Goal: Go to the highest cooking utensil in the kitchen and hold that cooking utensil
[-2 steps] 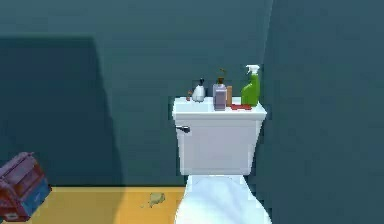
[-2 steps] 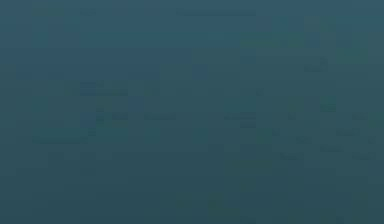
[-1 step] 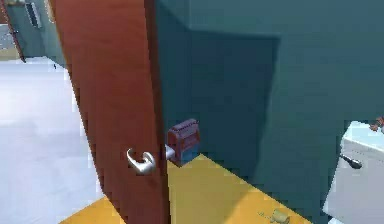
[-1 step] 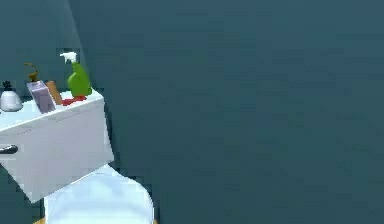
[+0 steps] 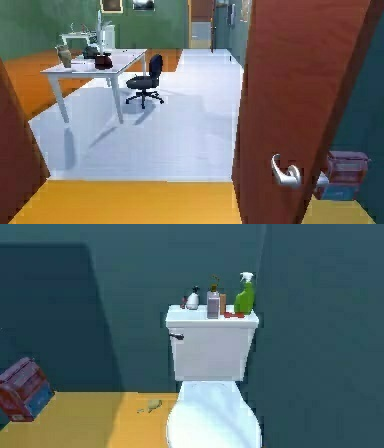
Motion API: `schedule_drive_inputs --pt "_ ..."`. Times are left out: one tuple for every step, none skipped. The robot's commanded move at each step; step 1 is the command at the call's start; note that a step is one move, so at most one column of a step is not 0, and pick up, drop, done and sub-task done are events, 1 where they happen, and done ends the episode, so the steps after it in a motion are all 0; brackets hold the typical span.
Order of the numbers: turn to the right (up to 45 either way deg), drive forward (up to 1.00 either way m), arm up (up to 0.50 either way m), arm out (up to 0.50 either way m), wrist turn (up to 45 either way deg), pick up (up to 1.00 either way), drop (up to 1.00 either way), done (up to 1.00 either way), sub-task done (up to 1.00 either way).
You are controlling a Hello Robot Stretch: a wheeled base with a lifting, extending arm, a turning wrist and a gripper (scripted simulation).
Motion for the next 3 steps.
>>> schedule_drive_inputs --pt "-45.0 0.00 0.00 0.00 0.0 0.00 0.00 0.00 0.00" --pt "-3.0 0.00 0.00 0.00 0.0 0.00 0.00 0.00 0.00" --pt "0.0 0.10 0.00 0.00 0.0 0.00 0.00 0.00 0.00"
